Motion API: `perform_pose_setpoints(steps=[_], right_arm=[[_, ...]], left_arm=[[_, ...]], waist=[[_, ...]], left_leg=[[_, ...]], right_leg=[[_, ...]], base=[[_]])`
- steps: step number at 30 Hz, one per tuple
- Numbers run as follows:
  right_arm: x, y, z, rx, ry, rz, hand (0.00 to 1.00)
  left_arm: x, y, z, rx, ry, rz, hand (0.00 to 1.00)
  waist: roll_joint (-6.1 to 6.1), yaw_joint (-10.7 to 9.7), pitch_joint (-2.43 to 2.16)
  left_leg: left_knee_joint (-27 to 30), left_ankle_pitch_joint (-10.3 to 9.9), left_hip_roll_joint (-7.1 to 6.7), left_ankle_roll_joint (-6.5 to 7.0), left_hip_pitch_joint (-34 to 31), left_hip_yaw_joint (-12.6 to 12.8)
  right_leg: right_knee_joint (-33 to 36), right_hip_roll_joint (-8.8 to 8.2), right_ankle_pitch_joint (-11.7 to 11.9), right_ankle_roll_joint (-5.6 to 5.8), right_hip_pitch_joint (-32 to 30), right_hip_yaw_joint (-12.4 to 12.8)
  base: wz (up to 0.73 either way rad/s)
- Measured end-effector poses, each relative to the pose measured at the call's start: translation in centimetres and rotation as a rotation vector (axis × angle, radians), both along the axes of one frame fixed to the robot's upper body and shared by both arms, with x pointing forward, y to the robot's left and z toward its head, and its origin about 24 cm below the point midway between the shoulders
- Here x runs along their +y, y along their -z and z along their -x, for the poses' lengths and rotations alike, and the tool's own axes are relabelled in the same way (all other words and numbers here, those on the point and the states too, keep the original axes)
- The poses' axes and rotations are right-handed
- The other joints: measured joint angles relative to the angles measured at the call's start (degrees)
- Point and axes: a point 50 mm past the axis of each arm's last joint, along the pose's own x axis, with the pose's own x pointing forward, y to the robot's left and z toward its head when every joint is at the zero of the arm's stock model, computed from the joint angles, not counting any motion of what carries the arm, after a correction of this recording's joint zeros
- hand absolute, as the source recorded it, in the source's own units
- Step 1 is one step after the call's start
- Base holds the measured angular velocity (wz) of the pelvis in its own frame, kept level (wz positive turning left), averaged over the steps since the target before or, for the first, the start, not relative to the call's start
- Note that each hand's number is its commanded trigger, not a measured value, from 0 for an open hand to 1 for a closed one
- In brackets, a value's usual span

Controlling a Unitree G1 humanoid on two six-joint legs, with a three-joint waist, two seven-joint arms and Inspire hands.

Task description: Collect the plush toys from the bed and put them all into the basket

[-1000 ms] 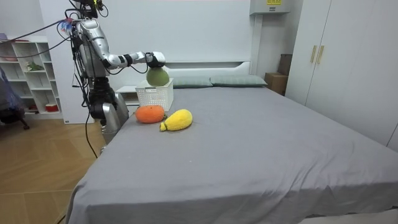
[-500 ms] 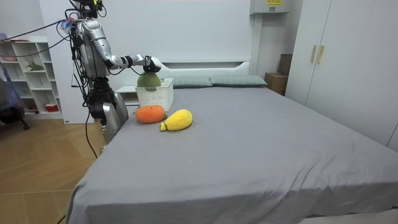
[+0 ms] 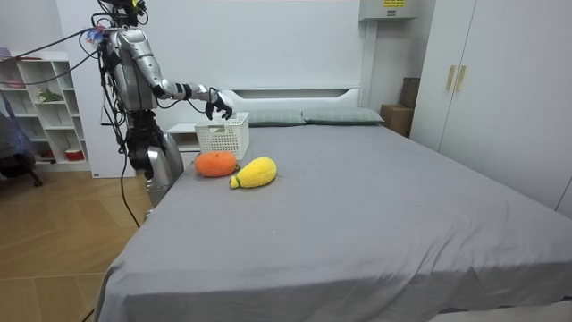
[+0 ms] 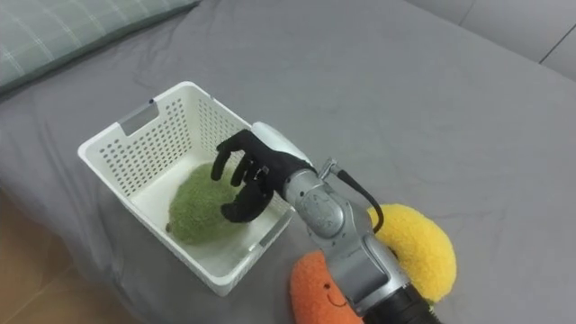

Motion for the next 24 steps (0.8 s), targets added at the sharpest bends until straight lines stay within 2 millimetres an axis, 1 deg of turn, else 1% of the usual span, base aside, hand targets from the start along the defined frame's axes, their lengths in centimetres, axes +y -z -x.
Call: perform_pose_setpoints(steps=[8,14,16,18,20,21,23,24], right_arm=[[-0.6,0.2,-0.1,0.007,0.025,-0.008,0.00],[-1.2,-0.1,-0.5,-0.012,0.069,-0.026,0.00],[-1.5,-0.2,-0.6,-0.022,0.092,-0.038,0.00],[-2.2,-0.6,-0.9,-0.048,0.133,-0.049,0.00],[-2.9,-0.8,-1.2,-0.068,0.169,-0.056,0.00],[-3.3,-1.0,-1.3,-0.081,0.192,-0.056,0.00],[-3.8,-1.1,-1.4,-0.095,0.214,-0.052,0.00],[-4.2,-1.0,-1.5,-0.099,0.229,-0.050,0.00]], left_arm=[[-0.1,-0.2,-1.0,-0.024,0.005,0.001,0.00],[0.2,-0.2,-0.9,-0.020,-0.001,-0.001,0.00],[0.3,-0.2,-0.8,-0.018,-0.001,-0.003,0.00],[0.3,-0.1,-0.4,-0.012,-0.005,-0.003,0.00],[0.4,-0.1,-0.1,-0.007,-0.017,-0.004,0.00],[0.5,-0.1,0.1,-0.004,-0.022,-0.006,0.00],[0.5,0.0,0.6,0.009,-0.027,-0.007,0.00],[0.5,0.0,0.7,0.010,-0.028,-0.006,0.00]], waist=[[-0.01,-0.40,0.02],[0.06,-2.01,0.05],[0.21,-2.55,0.02],[0.68,-3.53,-0.09],[0.96,-3.97,-0.24],[1.14,-4.63,-0.33],[1.41,-5.04,-0.43],[1.69,-5.16,-0.32]], left_leg=[[-0.06,0.02,-0.01,0.03,0.18,0.00],[-0.03,0.03,-0.03,0.04,0.22,-0.01],[0.00,0.03,-0.03,0.04,0.17,-0.02],[0.04,0.06,-0.03,0.08,0.33,0.09],[0.01,0.08,-0.03,0.12,0.49,0.23],[-0.01,0.08,-0.02,0.12,0.52,0.24],[-0.11,0.08,-0.02,0.13,0.82,0.34],[-0.27,0.08,0.03,0.13,1.01,0.59]], right_leg=[[-0.03,0.01,0.02,0.02,0.14,0.09],[-0.06,0.10,0.02,0.04,0.13,0.22],[-0.06,0.13,0.03,0.05,0.14,0.20],[-0.05,0.05,0.08,0.11,0.16,0.22],[-0.05,0.05,0.08,0.12,0.16,0.28],[-0.04,0.06,0.08,0.12,0.18,0.28],[-0.04,0.06,0.08,0.12,0.33,0.46],[-0.04,0.06,0.08,0.12,0.57,0.77]], base=[[0.00],[0.00],[0.00],[0.00],[-0.02],[0.00],[-0.04],[-0.09]])
